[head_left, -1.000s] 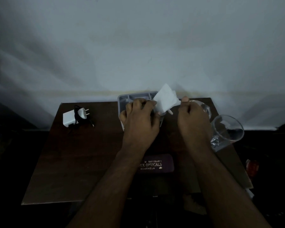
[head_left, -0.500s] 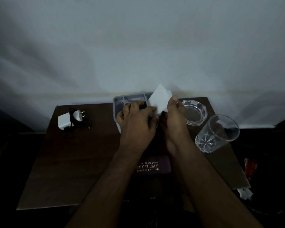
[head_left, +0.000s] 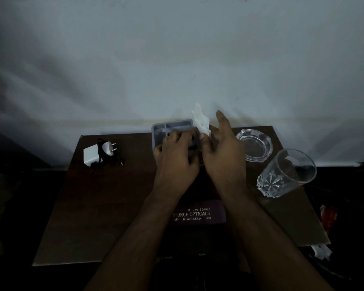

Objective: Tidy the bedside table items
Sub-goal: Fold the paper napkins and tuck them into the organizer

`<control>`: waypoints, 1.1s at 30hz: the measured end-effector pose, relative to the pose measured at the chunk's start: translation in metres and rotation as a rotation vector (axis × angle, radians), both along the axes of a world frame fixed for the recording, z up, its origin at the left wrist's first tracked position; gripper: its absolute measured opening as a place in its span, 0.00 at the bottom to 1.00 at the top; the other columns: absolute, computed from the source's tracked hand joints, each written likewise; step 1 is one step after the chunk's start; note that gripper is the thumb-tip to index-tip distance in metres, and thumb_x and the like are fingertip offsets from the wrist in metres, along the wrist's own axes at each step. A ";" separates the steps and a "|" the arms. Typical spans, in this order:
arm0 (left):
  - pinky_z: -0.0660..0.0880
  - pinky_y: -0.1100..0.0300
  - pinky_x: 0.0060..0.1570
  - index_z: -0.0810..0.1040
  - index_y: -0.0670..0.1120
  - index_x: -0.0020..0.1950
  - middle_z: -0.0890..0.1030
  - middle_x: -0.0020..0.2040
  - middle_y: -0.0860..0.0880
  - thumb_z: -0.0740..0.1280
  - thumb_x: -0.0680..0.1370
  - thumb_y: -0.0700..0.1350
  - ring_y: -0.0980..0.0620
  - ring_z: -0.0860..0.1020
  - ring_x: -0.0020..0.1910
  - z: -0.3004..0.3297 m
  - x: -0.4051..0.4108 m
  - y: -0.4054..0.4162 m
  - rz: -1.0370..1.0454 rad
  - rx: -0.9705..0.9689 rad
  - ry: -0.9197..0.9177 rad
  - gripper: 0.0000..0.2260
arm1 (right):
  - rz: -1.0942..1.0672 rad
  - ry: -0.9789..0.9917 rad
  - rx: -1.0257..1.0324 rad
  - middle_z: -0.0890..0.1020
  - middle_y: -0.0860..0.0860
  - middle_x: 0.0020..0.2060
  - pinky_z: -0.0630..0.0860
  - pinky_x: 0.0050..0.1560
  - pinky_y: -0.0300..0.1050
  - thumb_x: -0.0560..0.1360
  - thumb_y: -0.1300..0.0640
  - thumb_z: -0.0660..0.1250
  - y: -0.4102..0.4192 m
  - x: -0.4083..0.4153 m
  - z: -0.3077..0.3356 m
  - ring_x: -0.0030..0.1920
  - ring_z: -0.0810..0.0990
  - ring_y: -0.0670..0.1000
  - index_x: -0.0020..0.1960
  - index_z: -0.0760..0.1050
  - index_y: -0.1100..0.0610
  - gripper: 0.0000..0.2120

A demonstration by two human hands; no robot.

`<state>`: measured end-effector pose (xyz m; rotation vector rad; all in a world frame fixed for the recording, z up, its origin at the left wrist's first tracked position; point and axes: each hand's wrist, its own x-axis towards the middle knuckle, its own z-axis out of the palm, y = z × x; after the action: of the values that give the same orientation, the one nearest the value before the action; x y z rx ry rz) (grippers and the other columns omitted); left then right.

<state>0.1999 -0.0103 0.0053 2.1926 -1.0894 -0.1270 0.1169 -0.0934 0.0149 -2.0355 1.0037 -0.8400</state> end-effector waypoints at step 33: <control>0.54 0.56 0.58 0.77 0.54 0.69 0.75 0.65 0.51 0.67 0.80 0.49 0.49 0.70 0.67 0.015 -0.020 0.037 0.063 -0.027 -0.094 0.17 | -0.128 0.037 -0.052 0.75 0.60 0.66 0.74 0.65 0.57 0.79 0.54 0.68 0.024 -0.033 0.009 0.67 0.75 0.58 0.76 0.62 0.64 0.30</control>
<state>0.1797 0.0267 0.0203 2.2254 -1.0656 0.0183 0.0840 -0.0694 0.0241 -2.0546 1.1536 -0.9058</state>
